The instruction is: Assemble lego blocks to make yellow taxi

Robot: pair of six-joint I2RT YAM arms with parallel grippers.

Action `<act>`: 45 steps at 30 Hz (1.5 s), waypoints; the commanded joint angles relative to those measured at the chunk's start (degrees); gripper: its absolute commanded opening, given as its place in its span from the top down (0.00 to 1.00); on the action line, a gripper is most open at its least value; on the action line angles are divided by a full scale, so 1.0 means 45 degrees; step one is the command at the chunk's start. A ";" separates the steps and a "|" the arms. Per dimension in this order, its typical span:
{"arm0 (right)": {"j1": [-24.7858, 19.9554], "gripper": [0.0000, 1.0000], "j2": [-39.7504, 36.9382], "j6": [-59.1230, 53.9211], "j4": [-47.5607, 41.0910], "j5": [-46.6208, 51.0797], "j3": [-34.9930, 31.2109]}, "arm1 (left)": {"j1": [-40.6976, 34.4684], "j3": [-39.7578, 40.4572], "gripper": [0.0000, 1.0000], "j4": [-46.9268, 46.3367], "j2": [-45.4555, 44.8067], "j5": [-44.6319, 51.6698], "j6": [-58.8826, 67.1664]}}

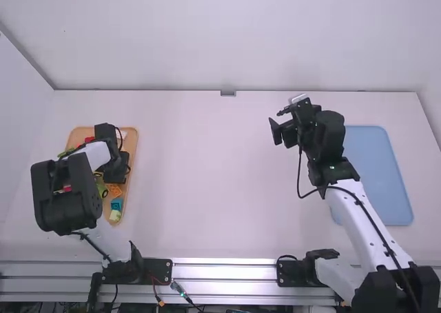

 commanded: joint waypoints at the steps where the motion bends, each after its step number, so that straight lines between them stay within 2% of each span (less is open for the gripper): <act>1: 0.0024 0.01 0.0097 0.0083 0.0078 -0.0073 0.0525 | 0.0034 0.0049 0.35 -0.0170 -0.0121 -0.0141 0.0126; 6: 0.0029 0.01 0.0097 0.0087 0.0083 -0.0073 0.0525 | 0.0034 0.0962 0.15 -0.0899 -0.0121 -0.0384 0.1069; 11: 0.0029 0.01 0.0097 0.0087 0.0063 -0.0078 0.0525 | 0.0092 0.1807 0.07 -0.1671 -0.0121 -0.1039 0.1156; 15: 0.0029 0.01 0.0097 0.0087 0.0024 -0.0073 0.0525 | 0.0131 0.1812 0.07 -0.1851 -0.0092 -0.1107 0.1088; 18: 0.0024 0.01 0.0097 0.0087 0.0029 -0.0068 0.0525 | 0.0151 0.1642 0.11 -0.1753 0.0005 -0.0942 0.0831; 21: 0.0024 0.01 0.0097 0.0083 0.0063 -0.0078 0.0525 | 0.0136 0.1404 0.15 -0.1345 0.0238 -0.0102 0.0811; 27: 0.0029 0.01 0.0097 0.0087 0.0058 -0.0078 0.0525 | 0.0102 0.1379 0.17 -0.1054 0.0408 0.0874 0.1486; 34: 0.0053 0.01 0.0097 0.0087 0.0136 -0.0083 0.0525 | 0.0102 0.1132 0.17 -0.1345 0.0408 0.0559 0.1331; 45: 0.0039 0.01 0.0097 0.0515 0.0199 -0.0073 0.0525 | 0.0117 0.0019 0.23 0.0296 0.0432 0.0471 0.1248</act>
